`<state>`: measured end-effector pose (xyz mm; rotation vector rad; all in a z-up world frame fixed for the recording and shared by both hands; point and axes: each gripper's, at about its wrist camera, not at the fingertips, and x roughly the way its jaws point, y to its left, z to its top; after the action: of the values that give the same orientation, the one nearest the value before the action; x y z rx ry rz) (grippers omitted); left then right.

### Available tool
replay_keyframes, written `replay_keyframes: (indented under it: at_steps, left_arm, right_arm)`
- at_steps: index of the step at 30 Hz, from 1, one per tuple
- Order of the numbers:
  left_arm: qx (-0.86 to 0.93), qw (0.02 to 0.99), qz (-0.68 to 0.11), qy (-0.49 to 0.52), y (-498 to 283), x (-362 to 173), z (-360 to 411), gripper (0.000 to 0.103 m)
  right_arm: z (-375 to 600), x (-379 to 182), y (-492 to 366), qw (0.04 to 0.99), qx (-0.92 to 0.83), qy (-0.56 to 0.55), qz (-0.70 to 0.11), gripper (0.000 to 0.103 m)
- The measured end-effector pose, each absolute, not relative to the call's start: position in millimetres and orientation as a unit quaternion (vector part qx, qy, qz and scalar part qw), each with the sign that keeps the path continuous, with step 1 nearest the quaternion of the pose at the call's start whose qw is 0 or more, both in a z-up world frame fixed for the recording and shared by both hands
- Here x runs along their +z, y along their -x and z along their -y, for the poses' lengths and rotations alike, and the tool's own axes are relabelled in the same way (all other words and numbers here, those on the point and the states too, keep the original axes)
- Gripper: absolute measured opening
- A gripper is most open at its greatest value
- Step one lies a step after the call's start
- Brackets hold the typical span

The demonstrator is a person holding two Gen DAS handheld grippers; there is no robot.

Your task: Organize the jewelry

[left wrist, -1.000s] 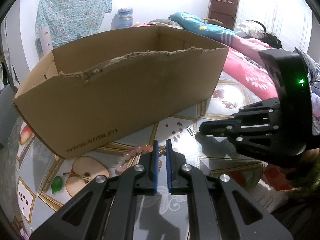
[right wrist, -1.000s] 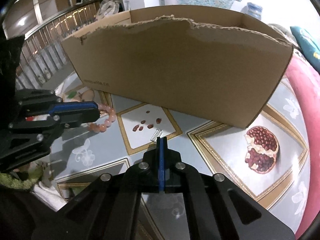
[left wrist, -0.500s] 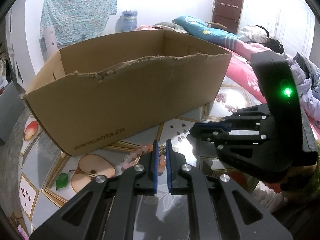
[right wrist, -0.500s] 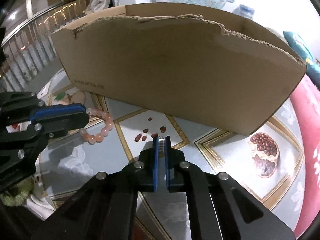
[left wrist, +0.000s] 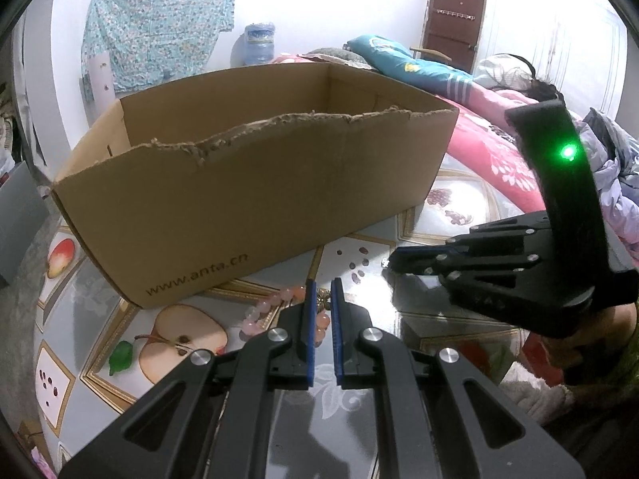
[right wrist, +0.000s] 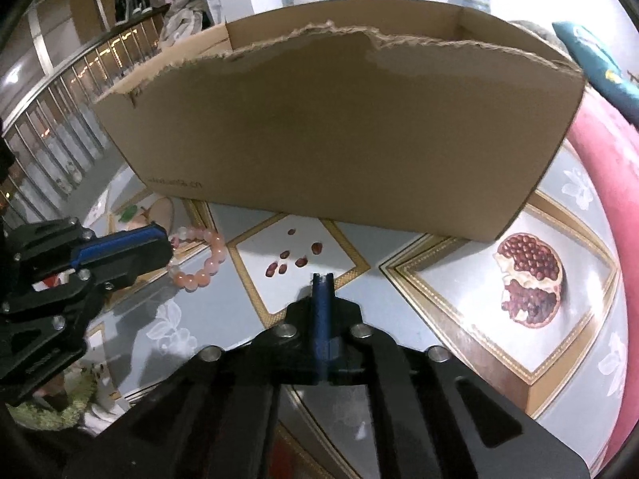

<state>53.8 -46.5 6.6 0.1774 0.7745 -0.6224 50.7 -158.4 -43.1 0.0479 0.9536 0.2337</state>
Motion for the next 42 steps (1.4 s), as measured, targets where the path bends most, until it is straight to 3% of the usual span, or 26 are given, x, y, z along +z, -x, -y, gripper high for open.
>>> replay_keyframes:
  at_steps: [11, 15, 18, 21, 23, 42]
  left_arm:
    - [-0.303, 0.874, -0.369, -0.088, -52.9, 7.6, 47.6, 0.006]
    - [-0.302, 0.874, -0.37, -0.088, -52.3, 8.1, 48.7, 0.006]
    - [-0.301, 0.874, -0.371, -0.086, -52.3, 7.7, 48.7, 0.006]
    - [-0.3, 0.875, -0.371, -0.086, -51.7, 7.4, 49.2, 0.006]
    - [-0.301, 0.875, -0.37, -0.086, -51.7, 7.4, 49.5, 0.006]
    - [-0.303, 0.874, -0.371, -0.082, -52.0, 7.1, 49.2, 0.006]
  right_arm:
    - [170.1, -34.0, -28.6, 0.887, 0.111, -0.036, -0.446, 0.0]
    - [160.8, -36.8, -32.9, 0.886, 0.114, -0.021, -0.449, 0.012]
    - [146.1, -46.1, -42.1, 0.881, 0.111, 0.012, -0.459, 0.015]
    - [139.8, -49.9, -41.6, 0.881, 0.103, 0.04, -0.461, 0.013]
    - [139.7, -49.6, -41.8, 0.88, 0.097, 0.044, -0.464, 0.003]
    - [192.3, -48.1, -38.5, 0.871, 0.114, -0.062, -0.475, 0.0]
